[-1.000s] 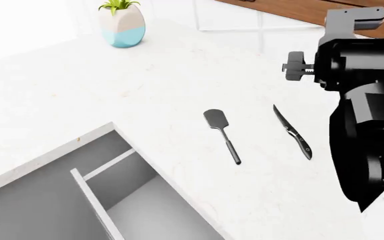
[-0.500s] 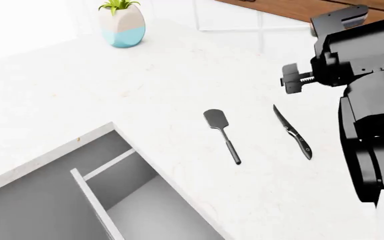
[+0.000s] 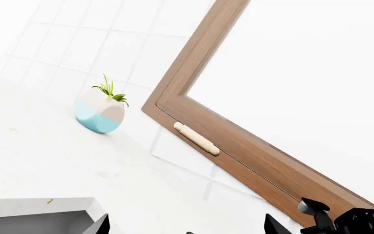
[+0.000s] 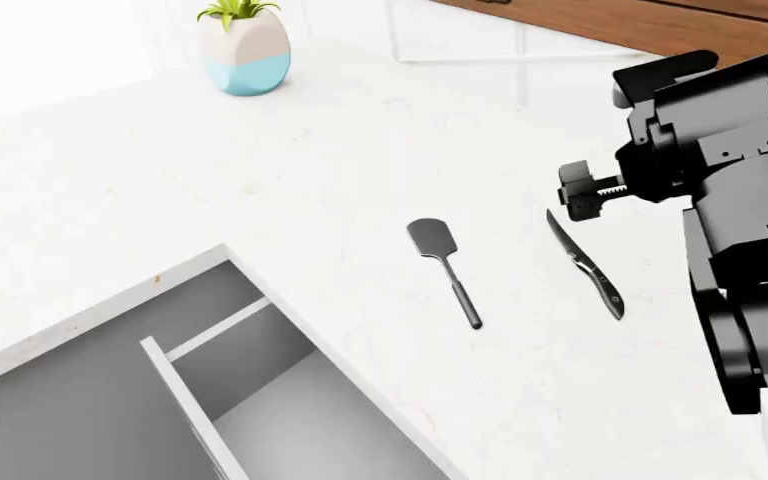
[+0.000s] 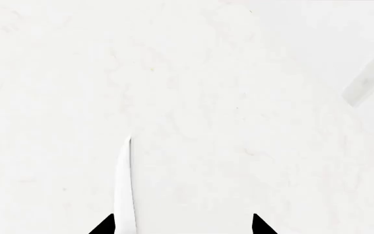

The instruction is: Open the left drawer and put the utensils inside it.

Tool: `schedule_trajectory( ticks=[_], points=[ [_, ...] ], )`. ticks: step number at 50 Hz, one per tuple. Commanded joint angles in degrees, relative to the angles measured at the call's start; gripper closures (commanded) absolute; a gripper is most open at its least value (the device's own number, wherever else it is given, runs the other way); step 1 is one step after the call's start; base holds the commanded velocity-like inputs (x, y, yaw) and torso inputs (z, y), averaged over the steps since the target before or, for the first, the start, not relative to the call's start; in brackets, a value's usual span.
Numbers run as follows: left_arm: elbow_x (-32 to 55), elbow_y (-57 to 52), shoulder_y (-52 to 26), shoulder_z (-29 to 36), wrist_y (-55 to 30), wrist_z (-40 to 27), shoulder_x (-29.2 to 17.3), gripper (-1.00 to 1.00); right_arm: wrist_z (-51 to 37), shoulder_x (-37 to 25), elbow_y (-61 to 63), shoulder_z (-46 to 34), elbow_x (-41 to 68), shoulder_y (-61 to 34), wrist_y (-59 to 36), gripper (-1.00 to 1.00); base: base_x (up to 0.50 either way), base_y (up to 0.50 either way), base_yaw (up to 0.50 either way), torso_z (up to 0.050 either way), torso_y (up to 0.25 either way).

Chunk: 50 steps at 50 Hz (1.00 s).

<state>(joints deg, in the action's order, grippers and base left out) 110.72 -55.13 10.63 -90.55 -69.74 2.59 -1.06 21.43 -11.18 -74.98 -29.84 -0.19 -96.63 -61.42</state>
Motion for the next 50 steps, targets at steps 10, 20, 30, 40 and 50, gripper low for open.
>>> schedule_trajectory(
  ticks=[10, 20, 30, 40, 50],
  points=[
    [-0.73, 0.69, -0.80, -0.52, -1.09, 0.37, 0.40, -1.00, 7.31, -1.59, 0.02, -3.30, 0.34, 0.31, 0.12, -1.00, 0.00, 0.00, 0.00, 0.000, 0.000],
    [-1.11, 0.58, -1.45, -0.09, -1.67, -0.10, 0.43, -1.00, 15.54, -2.54, 3.21, -7.11, -0.47, -1.36, -2.30, -1.00, 0.00, 0.00, 0.00, 0.000, 0.000],
    [-1.16, 0.80, -1.68, -0.39, -2.18, -0.15, 0.50, -1.00, 18.12, -9.84, 33.03, -8.67, 0.09, 9.45, -20.06, -1.00, 0.00, 0.00, 0.00, 0.000, 0.000],
    [-1.02, 1.10, -2.20, -1.01, -3.15, 0.08, 0.81, -1.00, 17.77, -10.84, 38.27, -8.69, 0.27, 12.50, -22.58, -1.00, 0.00, 0.00, 0.00, 0.000, 0.000],
    [-0.73, 1.73, -3.34, -2.28, -4.96, -0.07, 0.89, -1.00, 15.79, -9.35, 35.81, -9.25, -0.65, 13.51, -19.65, -1.00, 0.00, 0.00, 0.00, 0.000, 0.000]
  ],
)
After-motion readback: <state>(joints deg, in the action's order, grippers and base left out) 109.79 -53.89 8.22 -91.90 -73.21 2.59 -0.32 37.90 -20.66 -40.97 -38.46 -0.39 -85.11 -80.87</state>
